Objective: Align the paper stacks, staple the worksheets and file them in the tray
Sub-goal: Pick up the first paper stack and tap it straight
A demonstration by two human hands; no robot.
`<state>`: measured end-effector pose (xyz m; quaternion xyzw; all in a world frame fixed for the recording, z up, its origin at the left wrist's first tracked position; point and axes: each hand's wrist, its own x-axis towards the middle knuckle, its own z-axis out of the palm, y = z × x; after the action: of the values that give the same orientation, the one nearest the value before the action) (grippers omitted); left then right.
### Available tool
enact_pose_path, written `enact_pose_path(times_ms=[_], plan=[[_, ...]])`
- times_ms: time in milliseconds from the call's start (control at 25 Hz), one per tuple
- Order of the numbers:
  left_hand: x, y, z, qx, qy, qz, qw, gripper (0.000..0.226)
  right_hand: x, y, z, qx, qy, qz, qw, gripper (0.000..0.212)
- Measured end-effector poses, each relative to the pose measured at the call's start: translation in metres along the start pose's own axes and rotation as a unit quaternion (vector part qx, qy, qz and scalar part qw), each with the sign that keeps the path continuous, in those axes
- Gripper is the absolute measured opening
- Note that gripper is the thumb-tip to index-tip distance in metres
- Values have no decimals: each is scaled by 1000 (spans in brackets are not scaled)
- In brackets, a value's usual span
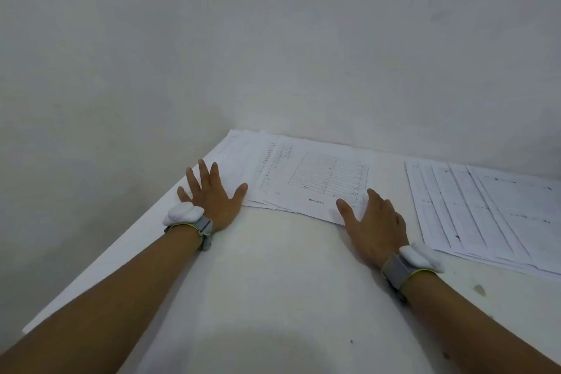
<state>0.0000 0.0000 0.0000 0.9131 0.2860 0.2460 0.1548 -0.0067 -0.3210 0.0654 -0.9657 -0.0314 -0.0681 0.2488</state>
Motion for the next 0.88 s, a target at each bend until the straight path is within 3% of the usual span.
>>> enact_pose_path(times_ms=[200, 440, 880], plan=[[20, 4, 5, 15, 65, 2, 998, 98, 14, 5, 11, -52, -7, -18, 998, 95], [24, -5, -6, 117, -140, 11, 983, 101, 15, 13, 21, -96, 3, -24, 995, 111], [-15, 6, -16, 142, -123, -19, 982, 96, 16, 19, 26, -127, -12, -24, 991, 98]])
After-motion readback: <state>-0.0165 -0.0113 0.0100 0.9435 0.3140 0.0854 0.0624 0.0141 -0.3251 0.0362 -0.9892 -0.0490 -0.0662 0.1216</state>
